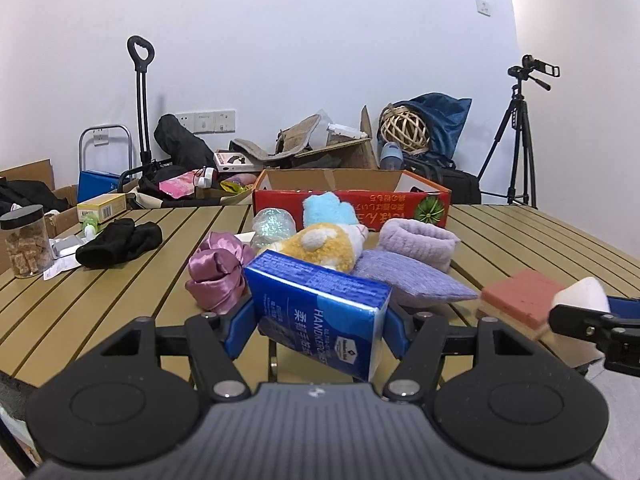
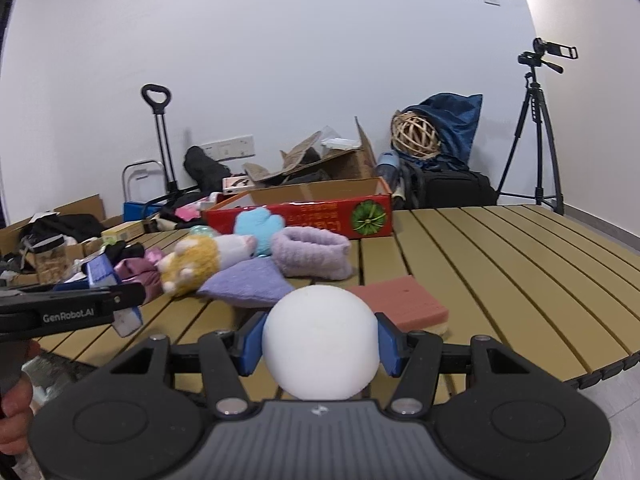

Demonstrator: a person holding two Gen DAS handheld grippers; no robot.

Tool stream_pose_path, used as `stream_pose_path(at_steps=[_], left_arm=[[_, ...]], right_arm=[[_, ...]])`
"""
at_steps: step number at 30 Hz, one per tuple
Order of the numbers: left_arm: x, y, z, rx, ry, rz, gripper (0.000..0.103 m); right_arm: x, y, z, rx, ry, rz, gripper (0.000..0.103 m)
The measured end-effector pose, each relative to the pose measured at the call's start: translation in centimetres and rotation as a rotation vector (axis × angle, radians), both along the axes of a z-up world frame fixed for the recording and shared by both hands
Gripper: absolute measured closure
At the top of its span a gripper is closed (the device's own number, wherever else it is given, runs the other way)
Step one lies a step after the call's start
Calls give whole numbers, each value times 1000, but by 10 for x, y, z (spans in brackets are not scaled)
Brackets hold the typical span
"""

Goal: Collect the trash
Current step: 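Carry the blue tissue pack and white ball down over the black bin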

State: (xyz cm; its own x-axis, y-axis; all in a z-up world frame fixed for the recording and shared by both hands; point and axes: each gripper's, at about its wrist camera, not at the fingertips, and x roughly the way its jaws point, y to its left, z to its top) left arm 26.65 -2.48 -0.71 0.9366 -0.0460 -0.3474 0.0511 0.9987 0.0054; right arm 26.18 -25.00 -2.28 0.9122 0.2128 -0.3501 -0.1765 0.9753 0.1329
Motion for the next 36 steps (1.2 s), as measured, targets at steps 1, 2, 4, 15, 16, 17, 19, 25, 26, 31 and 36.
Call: stream_pose_path(at_steps=[1, 2, 4, 15, 16, 17, 19, 25, 26, 31, 36], left_arm=[[-4, 0, 0, 1, -3, -2, 37], [-8, -1, 0, 2, -6, -4, 37], [-19, -1, 0, 3, -12, -11, 37], [-57, -3, -13, 16, 41, -44, 37], [-59, -2, -13, 15, 47, -45, 37], [-62, -1, -13, 15, 51, -45, 37], [-68, 0, -15, 21, 62, -39, 37], [-88, 8, -19, 40, 103, -22, 37], [-92, 8, -20, 43, 110, -20, 37], [-113, 15, -30, 48, 157, -9, 37], [-130, 19, -41, 61, 207, -1, 37]], right_arm=[[-3, 1, 1, -2, 1, 6, 48], [-6, 3, 2, -3, 0, 13, 48], [-13, 5, 3, -7, -3, 27, 48], [-40, 17, -7, -26, 39, 97, 48], [-41, 18, -9, -27, 46, 101, 48], [-42, 19, -10, -28, 51, 104, 48], [-44, 22, -10, -32, 55, 110, 48], [-57, 28, -18, -37, 84, 128, 48], [-60, 29, -20, -39, 92, 129, 48], [-75, 33, -29, -59, 132, 134, 48], [-90, 38, -41, -93, 186, 152, 48]])
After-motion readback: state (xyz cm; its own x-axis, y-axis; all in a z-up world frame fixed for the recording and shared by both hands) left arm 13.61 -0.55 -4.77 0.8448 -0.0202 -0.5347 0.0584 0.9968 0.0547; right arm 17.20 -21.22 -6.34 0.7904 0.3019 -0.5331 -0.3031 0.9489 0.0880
